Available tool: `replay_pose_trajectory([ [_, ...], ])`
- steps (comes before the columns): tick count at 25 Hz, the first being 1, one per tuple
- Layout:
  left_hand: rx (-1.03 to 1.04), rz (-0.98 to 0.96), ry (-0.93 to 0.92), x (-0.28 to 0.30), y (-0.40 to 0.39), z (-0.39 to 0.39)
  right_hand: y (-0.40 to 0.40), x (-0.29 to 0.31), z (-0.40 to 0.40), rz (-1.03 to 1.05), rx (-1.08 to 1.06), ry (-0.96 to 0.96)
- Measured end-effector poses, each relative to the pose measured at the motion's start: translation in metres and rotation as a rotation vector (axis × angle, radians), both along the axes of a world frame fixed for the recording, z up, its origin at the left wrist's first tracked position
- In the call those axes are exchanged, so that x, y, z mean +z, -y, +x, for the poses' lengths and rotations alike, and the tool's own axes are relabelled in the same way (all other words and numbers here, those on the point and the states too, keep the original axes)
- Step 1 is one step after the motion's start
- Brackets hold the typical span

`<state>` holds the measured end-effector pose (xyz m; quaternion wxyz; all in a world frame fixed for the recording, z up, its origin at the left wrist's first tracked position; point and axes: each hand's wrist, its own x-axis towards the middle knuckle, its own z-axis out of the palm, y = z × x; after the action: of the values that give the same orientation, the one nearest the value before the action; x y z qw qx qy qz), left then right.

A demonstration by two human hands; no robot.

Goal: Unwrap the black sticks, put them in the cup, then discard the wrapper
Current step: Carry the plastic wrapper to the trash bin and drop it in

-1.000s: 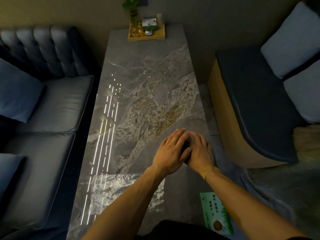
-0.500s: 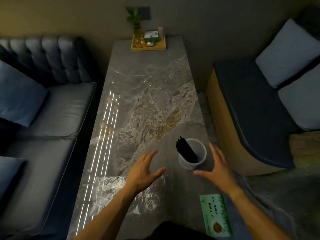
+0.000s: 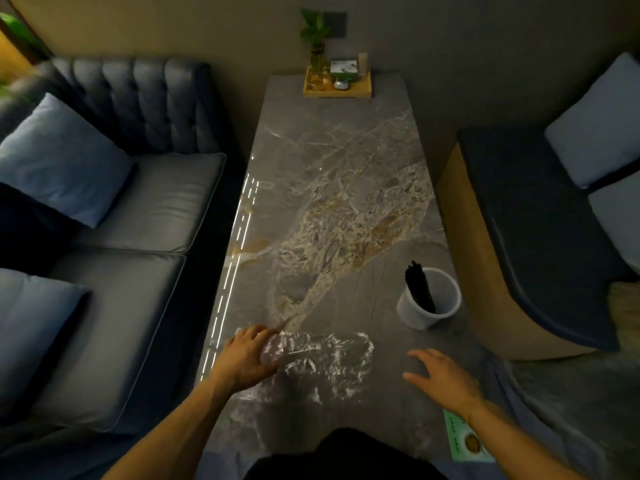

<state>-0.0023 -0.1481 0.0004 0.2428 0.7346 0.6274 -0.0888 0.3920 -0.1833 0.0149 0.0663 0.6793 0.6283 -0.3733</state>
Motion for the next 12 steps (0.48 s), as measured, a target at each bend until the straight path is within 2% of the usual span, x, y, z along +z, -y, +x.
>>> replay_pose_trajectory([
  [4, 0.008, -0.086, -0.053, -0.001, 0.001, -0.04, -0.016, -0.002, -0.047, -0.055, -0.018, -0.075],
  [7, 0.009, -0.162, -0.023, -0.003, -0.004, -0.051, -0.022, -0.01, -0.075, -0.111, -0.055, -0.124],
  [12, -0.045, -0.207, -0.013, -0.012, -0.019, -0.053, -0.012, -0.026, -0.101, -0.061, -0.008, 0.107],
])
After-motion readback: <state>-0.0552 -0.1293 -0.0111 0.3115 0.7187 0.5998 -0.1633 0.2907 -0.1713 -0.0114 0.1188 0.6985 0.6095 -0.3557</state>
